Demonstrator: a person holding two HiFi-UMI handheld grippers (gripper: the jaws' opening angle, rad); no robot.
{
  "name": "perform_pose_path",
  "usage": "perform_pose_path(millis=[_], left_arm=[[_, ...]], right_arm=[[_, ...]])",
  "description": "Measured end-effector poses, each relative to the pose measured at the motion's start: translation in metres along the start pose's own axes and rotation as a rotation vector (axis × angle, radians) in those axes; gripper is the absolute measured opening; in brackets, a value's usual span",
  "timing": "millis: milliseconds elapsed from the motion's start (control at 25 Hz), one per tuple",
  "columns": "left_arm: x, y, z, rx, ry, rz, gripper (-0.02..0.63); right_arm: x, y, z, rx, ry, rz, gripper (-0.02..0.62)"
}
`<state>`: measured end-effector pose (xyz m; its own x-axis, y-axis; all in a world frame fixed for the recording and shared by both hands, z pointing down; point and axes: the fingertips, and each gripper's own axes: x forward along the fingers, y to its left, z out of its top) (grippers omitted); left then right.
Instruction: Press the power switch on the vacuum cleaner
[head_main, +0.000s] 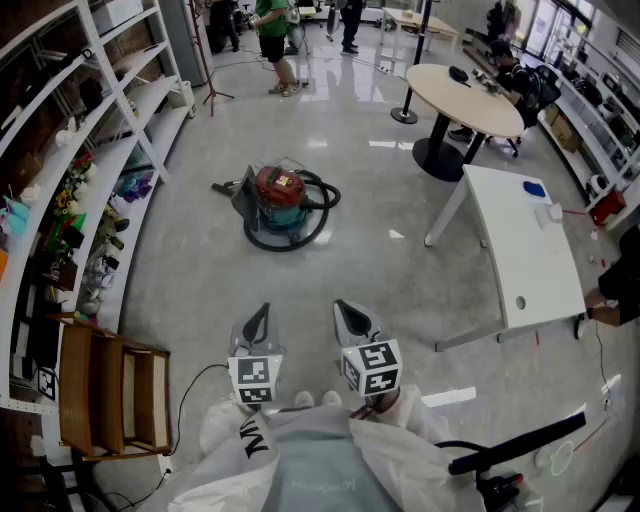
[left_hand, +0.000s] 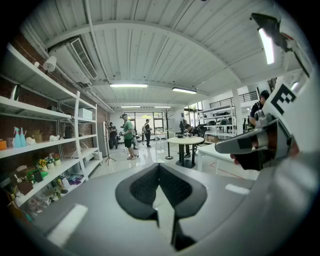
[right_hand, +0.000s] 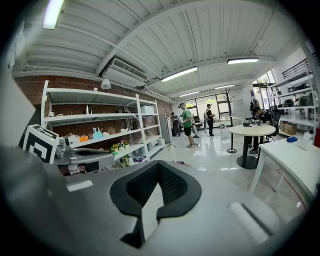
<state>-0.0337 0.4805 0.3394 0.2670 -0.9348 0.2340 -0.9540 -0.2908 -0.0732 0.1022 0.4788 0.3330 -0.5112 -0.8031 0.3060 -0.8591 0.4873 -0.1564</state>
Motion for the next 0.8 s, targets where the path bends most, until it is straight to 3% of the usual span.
perform_pose_path(millis=[800], left_arm=[[0.015, -0.019, -0.003, 0.010, 0.017, 0.018, 0.000]], right_arm=[[-0.006, -0.029, -0.002, 0.045, -0.007, 0.007, 0.000]])
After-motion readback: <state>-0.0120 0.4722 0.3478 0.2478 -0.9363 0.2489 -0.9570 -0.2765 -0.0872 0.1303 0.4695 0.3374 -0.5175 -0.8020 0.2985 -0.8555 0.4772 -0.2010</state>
